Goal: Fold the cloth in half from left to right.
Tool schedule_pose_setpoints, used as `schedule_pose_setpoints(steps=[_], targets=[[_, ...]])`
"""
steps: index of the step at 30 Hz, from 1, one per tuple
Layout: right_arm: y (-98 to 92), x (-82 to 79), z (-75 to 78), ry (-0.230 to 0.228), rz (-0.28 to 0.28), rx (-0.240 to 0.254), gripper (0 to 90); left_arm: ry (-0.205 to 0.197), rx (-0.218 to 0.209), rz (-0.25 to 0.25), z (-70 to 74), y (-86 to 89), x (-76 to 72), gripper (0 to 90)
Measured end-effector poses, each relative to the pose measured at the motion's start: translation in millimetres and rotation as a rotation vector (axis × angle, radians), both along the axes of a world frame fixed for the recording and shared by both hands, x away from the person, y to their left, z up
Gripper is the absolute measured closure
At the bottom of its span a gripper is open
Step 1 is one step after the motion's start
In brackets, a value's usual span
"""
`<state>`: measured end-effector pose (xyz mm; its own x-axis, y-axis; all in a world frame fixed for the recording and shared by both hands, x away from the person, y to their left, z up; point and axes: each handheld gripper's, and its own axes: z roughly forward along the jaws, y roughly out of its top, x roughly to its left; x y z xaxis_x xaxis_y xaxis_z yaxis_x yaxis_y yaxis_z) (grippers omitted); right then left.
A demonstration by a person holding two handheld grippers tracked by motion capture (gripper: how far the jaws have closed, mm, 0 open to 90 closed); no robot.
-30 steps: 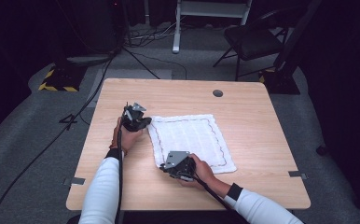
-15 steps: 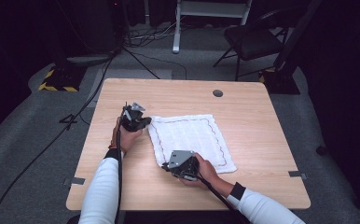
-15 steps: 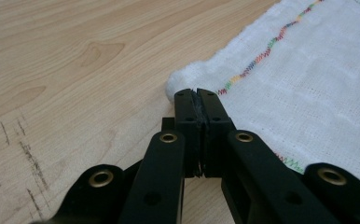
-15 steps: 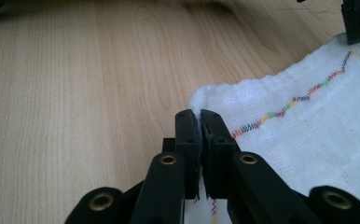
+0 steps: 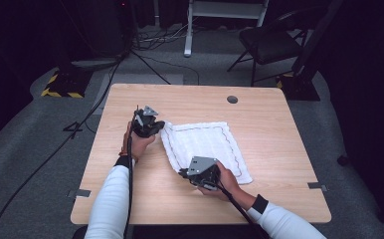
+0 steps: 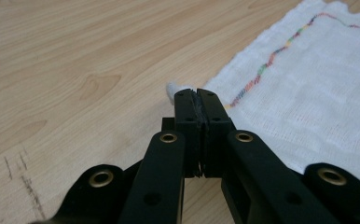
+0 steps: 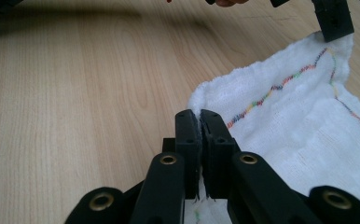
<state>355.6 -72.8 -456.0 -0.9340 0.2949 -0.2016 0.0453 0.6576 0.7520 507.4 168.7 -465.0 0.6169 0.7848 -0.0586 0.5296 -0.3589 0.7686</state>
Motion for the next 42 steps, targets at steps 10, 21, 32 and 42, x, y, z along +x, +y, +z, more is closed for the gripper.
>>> schedule_pose_setpoints(steps=[10,21,32,42], targets=[[-28.5,-1.1,9.7,0.016,-0.065,0.052,86.7,-0.035,-0.012,-0.039,13.0,-31.7,5.4,87.9],[-58.2,0.6,17.7,0.018,-0.128,0.067,86.7,-0.05,0.046,-0.066,20.1,-69.6,14.0,87.9],[-102.0,2.9,22.8,0.003,-0.217,0.079,86.7,-0.068,0.048,-0.12,25.6,-115.7,24.4,87.8],[-144.9,5.7,24.3,0.002,-0.318,0.076,86.6,-0.073,0.064,-0.162,27.1,-157.2,37.0,87.7]])
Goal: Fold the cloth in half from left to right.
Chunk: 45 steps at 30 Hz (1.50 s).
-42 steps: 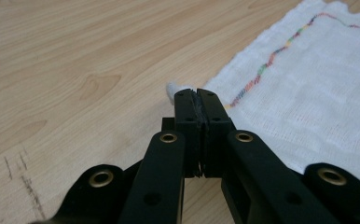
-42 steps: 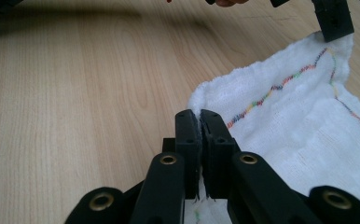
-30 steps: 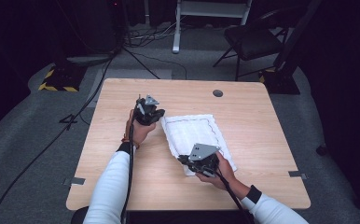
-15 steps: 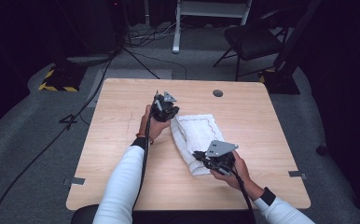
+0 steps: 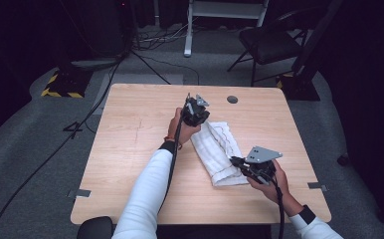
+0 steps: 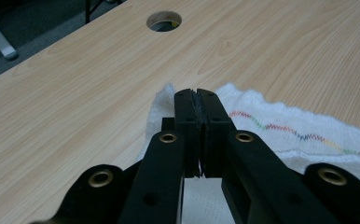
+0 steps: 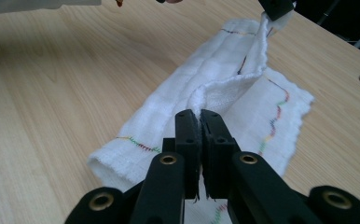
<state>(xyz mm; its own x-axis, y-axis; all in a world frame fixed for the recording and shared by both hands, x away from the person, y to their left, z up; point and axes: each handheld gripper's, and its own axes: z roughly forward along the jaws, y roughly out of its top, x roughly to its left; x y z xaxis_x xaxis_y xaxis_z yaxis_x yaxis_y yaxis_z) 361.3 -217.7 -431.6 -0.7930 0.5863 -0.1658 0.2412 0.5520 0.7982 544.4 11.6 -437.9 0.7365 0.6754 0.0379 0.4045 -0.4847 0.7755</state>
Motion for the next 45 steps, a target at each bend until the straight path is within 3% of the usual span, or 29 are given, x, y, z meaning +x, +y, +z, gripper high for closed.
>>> schedule_pose_setpoints(steps=[7,13,18,21,23,28,30,32,36,38,45], targets=[[-17.4,0.9,-5.1,0.022,-0.04,-0.015,86.6,0.003,0.013,-0.021,-6.1,-26.4,6.0,87.5],[-25.7,2.6,-10.8,0.045,-0.074,-0.033,86.2,0.007,0.019,-0.015,-10.9,-37.9,13.6,85.0],[-30.7,5.1,-18.8,0.094,-0.082,-0.06,85.3,0.008,0.024,-0.025,-14.9,-44.5,13.3,82.4],[-30.8,5.0,-25.4,0.131,-0.081,-0.095,83.4,0.007,0.015,-0.023,-12.6,-42.5,9.8,76.2],[-30.6,4.2,-29.6,0.145,-0.081,-0.121,80.0,0.0,0.021,-0.022,-9.9,-40.0,4.2,72.9],[-34.2,4.7,-35.7,0.175,-0.112,-0.16,60.7,-0.021,0.033,-0.057,-1.8,-31.0,-22.1,51.7],[-38.6,5.3,-35.3,0.183,-0.119,-0.144,55.3,-0.025,0.063,-0.066,-0.4,-27.4,-36.2,41.9],[-44.1,5.9,-33.3,0.178,-0.134,-0.121,49.6,-0.001,0.072,-0.1,-0.4,-21.5,-50.2,34.1],[-54.7,7.8,-28.1,0.161,-0.164,-0.092,44.4,0.026,0.065,-0.172,-3.6,-8.1,-77.8,29.1],[-58.9,11.6,-27.4,0.156,-0.173,-0.083,44.3,0.061,0.055,-0.209,-6.7,-3.6,-88.9,28.0],[-62.2,25.5,-30.9,0.135,-0.196,-0.115,44.3,0.131,0.119,-0.324,-21.1,-9.6,-120.0,28.7]])
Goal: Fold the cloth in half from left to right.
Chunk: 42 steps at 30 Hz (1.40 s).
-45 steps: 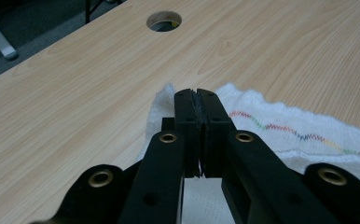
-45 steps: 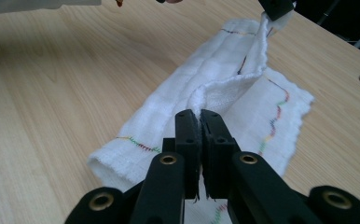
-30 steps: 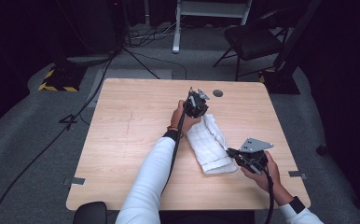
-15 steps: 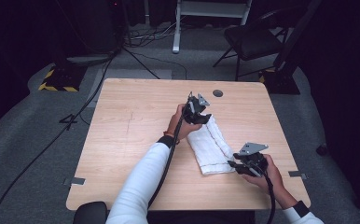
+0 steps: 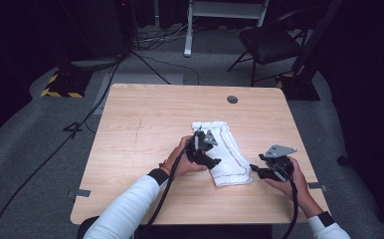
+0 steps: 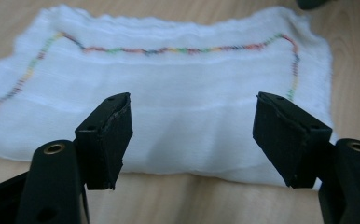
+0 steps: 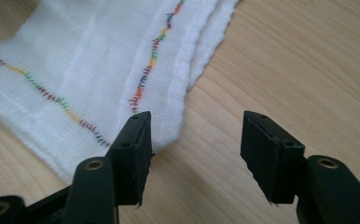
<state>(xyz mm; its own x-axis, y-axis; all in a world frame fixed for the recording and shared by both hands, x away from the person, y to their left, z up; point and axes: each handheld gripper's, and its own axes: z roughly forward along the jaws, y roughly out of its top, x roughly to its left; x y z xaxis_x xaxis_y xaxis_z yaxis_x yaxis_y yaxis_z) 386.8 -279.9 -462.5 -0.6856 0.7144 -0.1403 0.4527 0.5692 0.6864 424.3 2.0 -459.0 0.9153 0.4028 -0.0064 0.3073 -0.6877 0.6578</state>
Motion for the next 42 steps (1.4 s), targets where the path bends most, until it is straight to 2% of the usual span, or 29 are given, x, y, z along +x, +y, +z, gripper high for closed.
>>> schedule_pose_setpoints(steps=[4,8,10,14,15,18,21,22,23,25,26,32,36,40,42], targets=[[-1.3,5.9,1.2,-0.008,-0.011,0.014,44.1,0.012,0.028,-0.037,-8.9,-7.5,-10.5,28.5],[3.5,9.5,-2.8,0.011,0.014,0.01,43.4,0.009,0.07,-0.048,-18.2,-10.9,-14.7,28.3],[7.6,11.7,-6.7,0.025,0.031,-0.014,43.1,0.022,0.07,-0.046,-22.0,-9.1,-14.4,28.2],[13.2,12.5,-15.7,0.077,0.075,-0.038,42.6,0.009,0.068,-0.048,-26.6,-4.2,-16.4,28.2],[13.6,11.2,-16.8,0.072,0.084,-0.039,43.6,0.013,0.059,-0.042,-27.5,-2.9,-16.9,28.2],[13.2,10.0,-16.3,0.089,0.096,-0.027,43.6,0.012,0.048,-0.042,-28.8,0.3,-19.1,28.3],[14.7,7.3,-17.7,0.125,0.13,0.013,43.8,0.011,0.04,-0.04,-29.8,3.9,-22.9,28.5],[16.4,5.4,-18.1,0.139,0.149,0.015,41.4,0.011,0.047,-0.045,-29.5,5.2,-24.8,28.4],[19.8,3.1,-19.9,0.166,0.172,-0.003,42.8,0.009,0.045,-0.044,-29.9,6.5,-27.2,28.4],[24.7,-4.2,-19.9,0.128,0.179,-0.023,45.7,0.008,0.042,-0.05,-30.3,11.1,-31.2,28.4],[26.8,-6.0,-19.3,0.125,0.187,-0.032,45.7,0.008,0.042,-0.053,-30.4,13.8,-33.3,28.4],[38.9,-16.5,-20.0,0.151,0.221,-0.012,48.0,0.003,0.045,-0.043,-30.3,27.4,-44.5,28.4],[48.4,-24.3,-19.9,0.158,0.249,-0.007,53.6,0.008,0.04,-0.04,-30.7,37.1,-49.7,28.4],[57.5,-31.6,-19.8,0.167,0.261,-0.008,53.5,0.01,0.029,-0.037,-31.4,47.0,-57.6,28.3],[61.4,-34.4,-19.1,0.157,0.266,-0.024,47.7,0.014,0.022,-0.04,-31.1,51.7,-62.2,28.3]])
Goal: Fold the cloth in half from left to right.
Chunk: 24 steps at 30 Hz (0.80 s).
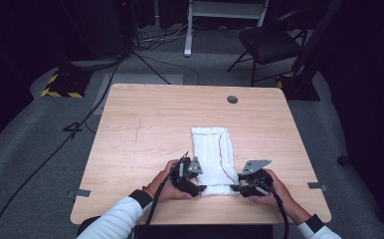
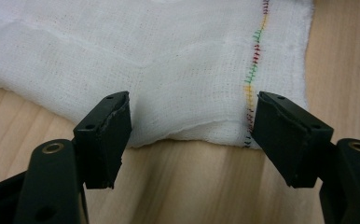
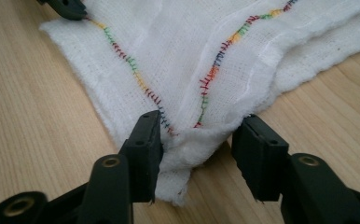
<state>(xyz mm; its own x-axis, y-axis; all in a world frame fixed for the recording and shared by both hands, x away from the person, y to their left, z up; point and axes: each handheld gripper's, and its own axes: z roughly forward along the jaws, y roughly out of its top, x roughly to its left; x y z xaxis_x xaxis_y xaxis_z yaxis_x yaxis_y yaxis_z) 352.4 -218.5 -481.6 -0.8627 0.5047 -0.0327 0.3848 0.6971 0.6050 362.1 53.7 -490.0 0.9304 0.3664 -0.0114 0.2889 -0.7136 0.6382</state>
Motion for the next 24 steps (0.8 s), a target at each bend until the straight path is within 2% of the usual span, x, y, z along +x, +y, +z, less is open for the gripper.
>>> schedule_pose_setpoints(steps=[1,3,4,5,7,9,10,13,15,16,17,19,24], targets=[[1.3,-1.0,0.7,0.002,0.011,-0.004,45.1,0.003,-0.003,0.003,0.9,3.1,-1.4,28.3],[1.3,-1.9,3.5,-0.005,0.027,-0.005,43.0,0.006,-0.042,0.01,4.5,10.9,-2.3,28.1],[-0.3,-1.3,5.9,-0.013,0.028,0.003,42.1,0.011,-0.067,0.019,7.0,15.1,-2.1,28.1],[-2.7,0.1,8.6,-0.023,0.023,0.016,41.6,0.009,-0.074,0.033,10.0,18.7,-1.6,27.8],[-8.1,4.8,14.5,-0.036,0.0,0.045,39.8,-0.012,-0.072,0.079,15.6,24.9,2.5,22.7],[-12.6,11.5,22.3,-0.07,-0.02,0.058,39.1,-0.023,-0.1,0.125,21.1,30.5,10.9,23.1],[-14.5,16.6,26.2,-0.091,-0.037,0.069,39.7,-0.028,-0.097,0.15,24.5,32.3,16.8,23.2],[-17.0,39.2,34.2,-0.123,-0.08,0.08,40.2,-0.034,-0.101,0.212,31.5,34.4,35.9,23.1],[-15.7,56.9,35.6,-0.118,-0.103,0.096,41.0,-0.042,-0.1,0.239,33.8,34.2,49.5,23.3],[-13.5,65.3,35.3,-0.119,-0.111,0.084,40.9,-0.049,-0.098,0.253,34.0,33.8,56.8,23.1],[-11.3,73.2,34.7,-0.132,-0.12,0.077,41.5,-0.047,-0.091,0.268,34.1,33.2,64.7,23.4],[-7.2,89.0,32.7,-0.114,-0.137,0.096,41.9,-0.033,-0.092,0.291,32.6,30.9,80.3,23.2],[7.1,125.1,26.0,-0.127,-0.169,0.084,43.6,-0.017,-0.084,0.355,26.1,21.9,114.1,23.5]])
